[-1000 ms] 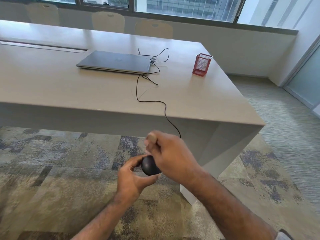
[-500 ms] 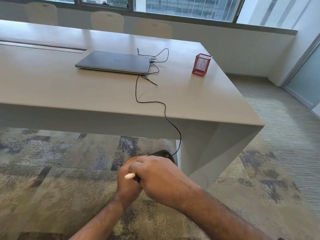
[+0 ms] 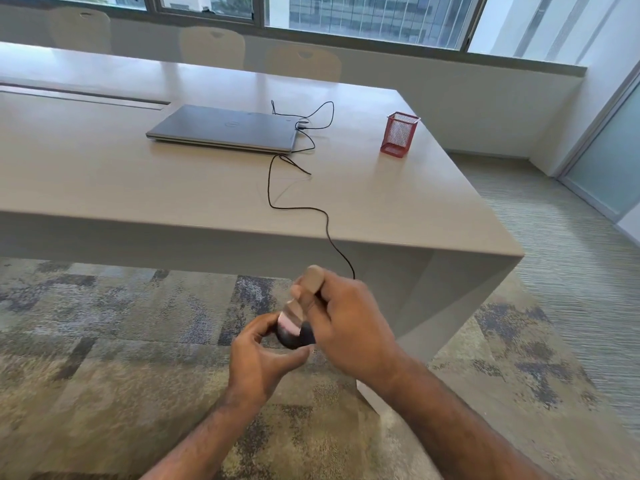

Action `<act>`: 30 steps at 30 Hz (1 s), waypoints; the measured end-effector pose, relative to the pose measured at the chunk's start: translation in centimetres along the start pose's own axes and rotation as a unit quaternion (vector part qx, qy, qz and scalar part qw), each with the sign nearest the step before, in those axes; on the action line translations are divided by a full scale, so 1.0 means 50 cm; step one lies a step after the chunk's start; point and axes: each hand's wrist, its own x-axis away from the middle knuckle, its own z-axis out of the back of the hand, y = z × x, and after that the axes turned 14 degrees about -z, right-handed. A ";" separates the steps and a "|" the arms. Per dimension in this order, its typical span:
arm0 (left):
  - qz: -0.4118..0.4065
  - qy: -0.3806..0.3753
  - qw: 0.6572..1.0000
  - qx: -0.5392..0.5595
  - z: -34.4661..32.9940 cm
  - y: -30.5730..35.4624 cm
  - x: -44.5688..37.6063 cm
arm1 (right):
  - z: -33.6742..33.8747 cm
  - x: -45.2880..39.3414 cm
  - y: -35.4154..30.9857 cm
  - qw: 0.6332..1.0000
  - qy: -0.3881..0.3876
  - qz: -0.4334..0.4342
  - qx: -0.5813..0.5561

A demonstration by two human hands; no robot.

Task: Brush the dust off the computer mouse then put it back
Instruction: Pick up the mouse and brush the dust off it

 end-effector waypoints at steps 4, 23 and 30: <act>0.007 0.009 1.000 -0.003 -0.003 0.000 -0.001 | -0.010 -0.007 0.012 0.999 0.047 -0.012 -0.022; 0.009 0.022 0.999 0.024 0.004 0.019 -0.002 | 0.004 -0.008 0.052 0.991 -0.024 -0.076 -0.112; 0.021 0.033 0.998 0.042 0.008 0.020 -0.001 | 0.064 -0.026 0.093 0.987 -0.038 -0.105 -0.119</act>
